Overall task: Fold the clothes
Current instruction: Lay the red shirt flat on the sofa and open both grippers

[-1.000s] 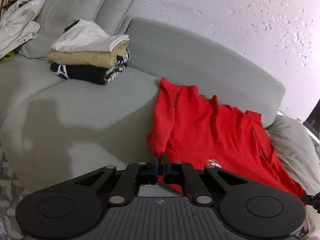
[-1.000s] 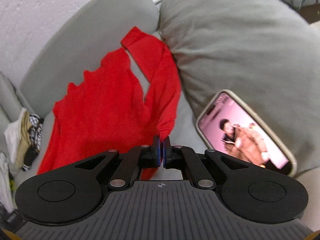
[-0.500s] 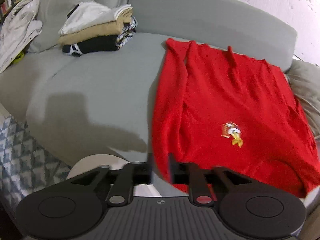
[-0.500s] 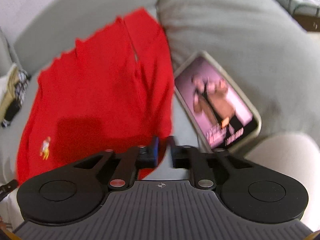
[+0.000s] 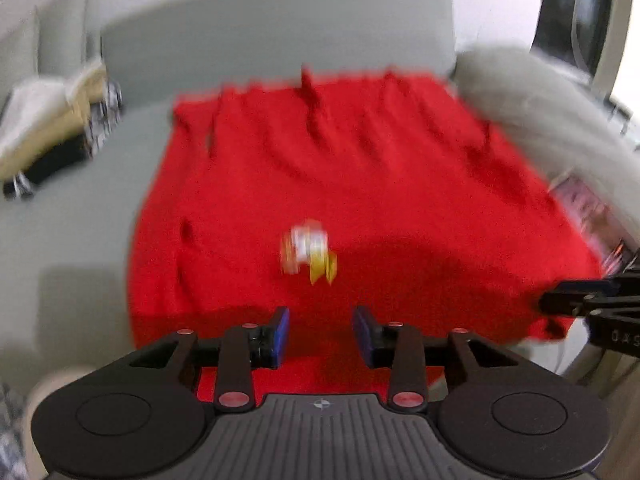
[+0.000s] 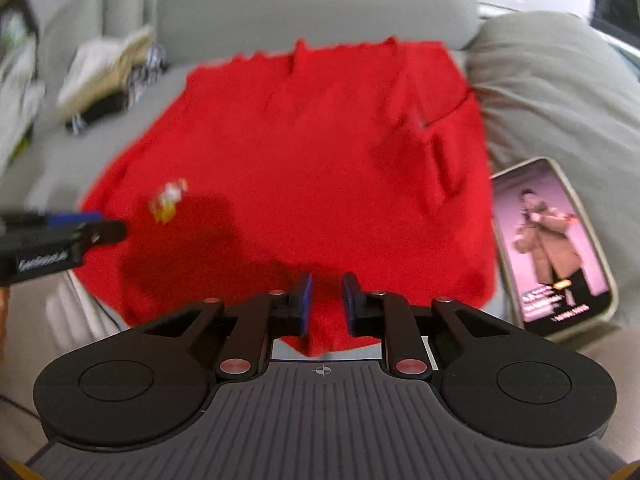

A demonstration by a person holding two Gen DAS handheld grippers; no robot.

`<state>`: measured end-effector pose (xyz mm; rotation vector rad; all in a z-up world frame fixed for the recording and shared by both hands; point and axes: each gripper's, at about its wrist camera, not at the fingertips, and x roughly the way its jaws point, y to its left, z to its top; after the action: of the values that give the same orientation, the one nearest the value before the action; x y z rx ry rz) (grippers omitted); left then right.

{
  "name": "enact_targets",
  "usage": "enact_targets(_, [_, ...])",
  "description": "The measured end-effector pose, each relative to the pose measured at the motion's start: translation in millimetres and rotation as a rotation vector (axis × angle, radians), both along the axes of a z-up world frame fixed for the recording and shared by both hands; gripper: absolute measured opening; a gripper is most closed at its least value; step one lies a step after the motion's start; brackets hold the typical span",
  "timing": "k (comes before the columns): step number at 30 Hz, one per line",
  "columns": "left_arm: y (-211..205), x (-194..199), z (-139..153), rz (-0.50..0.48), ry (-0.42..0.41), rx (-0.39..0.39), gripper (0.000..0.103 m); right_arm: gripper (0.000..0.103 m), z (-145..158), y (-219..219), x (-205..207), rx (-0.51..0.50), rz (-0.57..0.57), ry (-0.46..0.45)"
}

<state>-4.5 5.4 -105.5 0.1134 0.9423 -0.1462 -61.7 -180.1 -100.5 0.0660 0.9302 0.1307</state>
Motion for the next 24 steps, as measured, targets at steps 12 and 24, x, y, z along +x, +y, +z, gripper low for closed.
enact_targets(12, [19.4,-1.2,59.1,0.018,-0.061,-0.052,0.062,0.047,42.7,-42.1,-8.0,0.171,-0.096,0.004])
enact_targets(24, [10.4,40.3,127.1,0.036,-0.288,-0.047,0.08,0.065,165.2,-99.6,26.1,0.205,-0.212,-0.266])
